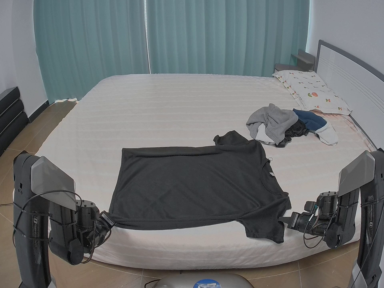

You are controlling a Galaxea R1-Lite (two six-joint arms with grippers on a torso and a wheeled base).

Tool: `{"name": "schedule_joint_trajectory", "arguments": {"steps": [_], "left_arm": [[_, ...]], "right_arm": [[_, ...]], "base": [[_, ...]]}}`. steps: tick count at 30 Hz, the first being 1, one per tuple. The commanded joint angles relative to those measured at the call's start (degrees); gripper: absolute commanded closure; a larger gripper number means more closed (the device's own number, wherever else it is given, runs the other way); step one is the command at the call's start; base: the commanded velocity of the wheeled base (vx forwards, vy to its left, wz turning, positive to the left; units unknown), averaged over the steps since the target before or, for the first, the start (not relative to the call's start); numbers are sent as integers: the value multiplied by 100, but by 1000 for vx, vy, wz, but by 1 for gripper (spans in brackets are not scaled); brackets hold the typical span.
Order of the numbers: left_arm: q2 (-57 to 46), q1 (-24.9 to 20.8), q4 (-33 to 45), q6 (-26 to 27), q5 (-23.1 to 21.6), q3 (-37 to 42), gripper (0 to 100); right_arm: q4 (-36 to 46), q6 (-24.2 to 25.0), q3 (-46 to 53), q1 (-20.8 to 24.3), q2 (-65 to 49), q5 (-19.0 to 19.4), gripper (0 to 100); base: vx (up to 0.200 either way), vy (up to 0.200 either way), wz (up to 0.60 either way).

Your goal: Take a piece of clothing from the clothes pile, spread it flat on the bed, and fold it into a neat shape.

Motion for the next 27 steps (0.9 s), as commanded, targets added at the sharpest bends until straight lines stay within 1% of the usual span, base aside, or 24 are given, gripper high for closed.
{"name": "schedule_joint_trajectory", "arguments": {"steps": [1, 3, 6, 8, 9, 10, 12, 13, 14, 15, 17, 18, 19, 23, 27], "left_arm": [[-12, 2, -17, -5, -1, 11, 100], [-12, 2, -17, -14, -1, 11, 100], [-3, 2, -17, -5, 16, 20, 100], [-3, 2, -17, -5, 25, 46, 100], [-3, 2, -17, -5, 25, 55, 100], [-3, 11, -17, -5, 34, 64, 100], [-21, 20, -17, 13, 43, 125, 100], [-21, 20, -17, 13, 43, 125, 100], [-30, 20, -17, 57, 60, 195, 100], [-30, 20, -17, 57, 60, 195, 100], [-47, 20, -17, 74, 60, 283, 100], [-47, 20, -17, 74, 52, 283, 100], [-47, 46, -25, 118, 60, 301, 100], [-38, 99, -34, 320, 69, 380, 100], [-91, 99, -34, 470, 78, 573, 100]], "right_arm": [[-69, -56, 136, -61, -57, 1, 100], [-78, -109, 233, -157, -101, 1, 100], [-78, -206, 487, -289, -338, 133, 100], [-78, -241, 628, -342, -462, 265, 100], [-78, -258, 795, -377, -593, 476, 100], [-78, -294, 874, -412, -655, 590, 100], [-78, -364, 980, -474, -734, 722, 100], [-78, -364, 980, -474, -734, 722, 100], [-78, -487, 1050, -500, -734, 748, 100], [-78, -487, 1050, -500, -734, 748, 100], [-69, -680, 1164, -562, -734, 775, 100], [-69, -689, 1173, -562, -734, 775, 100], [-69, -795, 1235, -571, -734, 792, 100], [-69, -900, 1305, -579, -734, 845, 100], [-69, -1111, 1489, -579, -743, 924, 100]], "base": [[0, 0, 0], [0, 0, 0], [0, 0, 0], [0, 0, 0], [0, 0, 0], [0, 0, 0], [0, 0, 0], [0, 0, 0], [0, 0, 0], [0, 0, 0], [0, 0, 0], [0, 0, 0], [0, 0, 0], [0, 0, 0], [0, 0, 0]]}}
